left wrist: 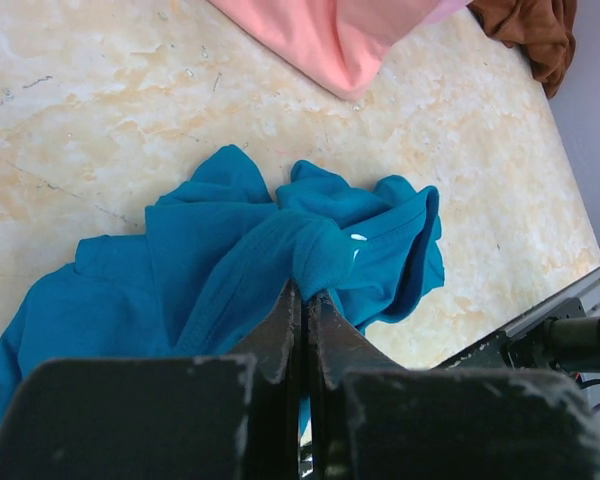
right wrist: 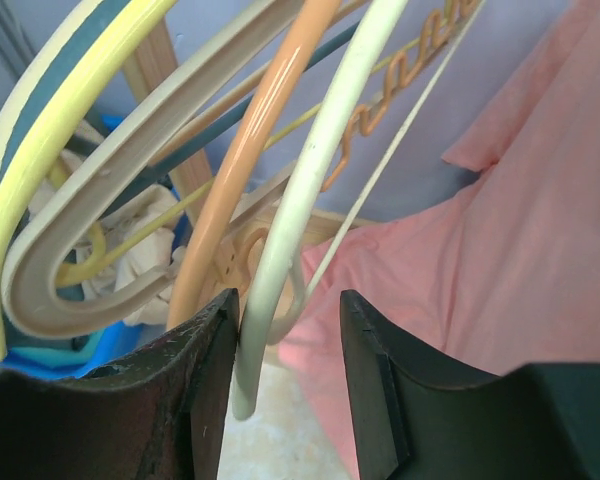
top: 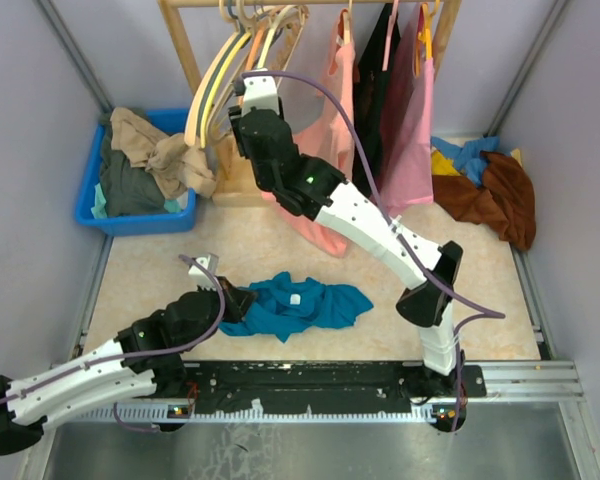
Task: Place the t-shirt on the hanger
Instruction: Pick up the hanger from the clothesline.
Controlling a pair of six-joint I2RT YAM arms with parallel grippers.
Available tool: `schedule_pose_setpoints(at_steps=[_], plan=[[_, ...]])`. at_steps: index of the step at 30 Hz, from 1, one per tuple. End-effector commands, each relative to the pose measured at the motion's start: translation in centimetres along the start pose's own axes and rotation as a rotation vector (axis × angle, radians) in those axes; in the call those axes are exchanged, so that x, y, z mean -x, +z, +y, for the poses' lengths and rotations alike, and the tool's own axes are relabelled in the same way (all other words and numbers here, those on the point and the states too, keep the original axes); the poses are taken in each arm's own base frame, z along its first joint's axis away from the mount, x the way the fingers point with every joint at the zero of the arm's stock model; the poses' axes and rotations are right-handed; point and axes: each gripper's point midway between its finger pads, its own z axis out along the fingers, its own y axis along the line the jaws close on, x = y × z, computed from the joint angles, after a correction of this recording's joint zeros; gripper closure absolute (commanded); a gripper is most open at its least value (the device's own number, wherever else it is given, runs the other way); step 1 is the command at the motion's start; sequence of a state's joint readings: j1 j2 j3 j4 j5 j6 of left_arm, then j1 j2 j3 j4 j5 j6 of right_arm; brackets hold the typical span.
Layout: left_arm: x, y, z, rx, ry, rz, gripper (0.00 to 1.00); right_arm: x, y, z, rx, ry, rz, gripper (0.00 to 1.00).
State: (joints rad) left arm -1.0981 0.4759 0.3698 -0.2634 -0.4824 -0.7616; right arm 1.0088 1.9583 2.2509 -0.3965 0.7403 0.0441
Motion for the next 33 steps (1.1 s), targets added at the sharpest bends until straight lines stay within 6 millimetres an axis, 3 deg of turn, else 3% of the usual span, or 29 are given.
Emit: schedule_pose_setpoints(at_steps=[1,19,33], plan=[[0.1,-0.1,0.5,0.011,0.016,-0.014,1.00,3.3,0.4,-2.1,-0.054,0.058,-0.073,0.55],[1.4,-0.6,0.6,0.024,0.020,-0.060,1.00,3.9,2.5,-6.3,-0.129,0.071,-0.076,0.62],[2.5,-1.0,0.3,0.017,0.019,-0.087,1.00,3.3,4.5,-6.4,-0.089,0.063,-0.067,0.71]])
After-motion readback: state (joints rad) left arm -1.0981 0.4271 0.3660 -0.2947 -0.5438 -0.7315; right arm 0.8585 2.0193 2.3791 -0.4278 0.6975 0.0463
